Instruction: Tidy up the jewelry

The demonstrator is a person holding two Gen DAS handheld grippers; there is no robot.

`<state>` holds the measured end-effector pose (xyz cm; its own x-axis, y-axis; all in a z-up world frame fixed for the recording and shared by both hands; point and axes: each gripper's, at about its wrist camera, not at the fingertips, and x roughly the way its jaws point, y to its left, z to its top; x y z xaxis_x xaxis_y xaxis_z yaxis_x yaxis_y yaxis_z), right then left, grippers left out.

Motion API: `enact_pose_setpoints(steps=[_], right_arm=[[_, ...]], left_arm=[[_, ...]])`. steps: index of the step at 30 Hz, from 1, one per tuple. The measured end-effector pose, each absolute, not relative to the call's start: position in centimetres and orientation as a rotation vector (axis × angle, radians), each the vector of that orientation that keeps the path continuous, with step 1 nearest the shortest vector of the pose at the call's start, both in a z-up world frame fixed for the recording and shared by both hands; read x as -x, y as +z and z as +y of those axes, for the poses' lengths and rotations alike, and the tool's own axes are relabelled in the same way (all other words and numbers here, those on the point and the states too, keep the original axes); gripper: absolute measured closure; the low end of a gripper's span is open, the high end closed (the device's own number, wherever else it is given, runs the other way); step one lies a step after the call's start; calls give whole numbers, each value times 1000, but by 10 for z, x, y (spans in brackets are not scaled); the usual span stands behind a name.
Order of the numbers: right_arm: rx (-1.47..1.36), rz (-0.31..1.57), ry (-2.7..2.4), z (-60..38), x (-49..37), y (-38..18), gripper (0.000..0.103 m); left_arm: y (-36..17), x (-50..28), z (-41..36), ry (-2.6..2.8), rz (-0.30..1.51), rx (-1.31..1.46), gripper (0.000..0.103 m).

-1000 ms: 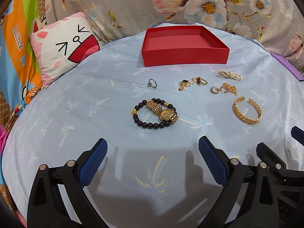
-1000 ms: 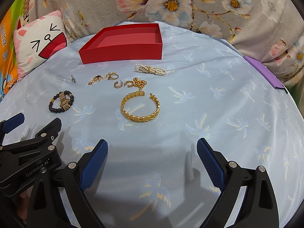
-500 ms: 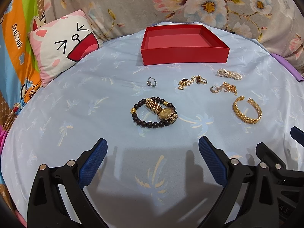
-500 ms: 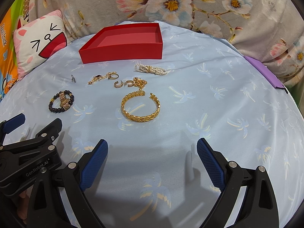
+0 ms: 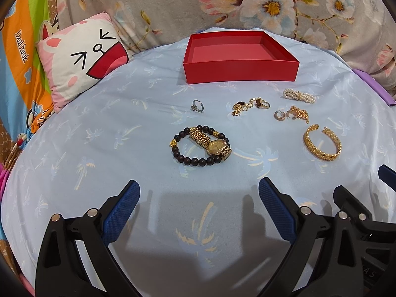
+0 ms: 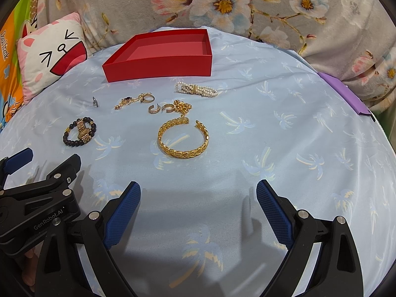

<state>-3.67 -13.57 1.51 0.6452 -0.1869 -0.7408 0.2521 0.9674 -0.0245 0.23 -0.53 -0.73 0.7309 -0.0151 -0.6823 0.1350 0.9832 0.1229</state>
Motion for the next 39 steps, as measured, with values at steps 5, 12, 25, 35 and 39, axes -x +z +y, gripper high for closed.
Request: enact_pose_setpoints(steps=[5,12,25,35,39], right_arm=[[-83,833,-251,-136,36,14,10],[-83,834,-251,-136,36,14,10],[-83,835,-252,-136,36,14,10],[-94,839,-243,-137,36,14,10],[-102,838,-234,-138,38,8,10]], left_arm=[[-11,-2,-6,-82,748,-169,9],[-10,-3,-6,-83,750,-169,9],[-11,-3,-6,-82,752,-169,9],[-14,-2,-6,-94,759,-160,9],[-12,-1,3,-132,761,-103,8]])
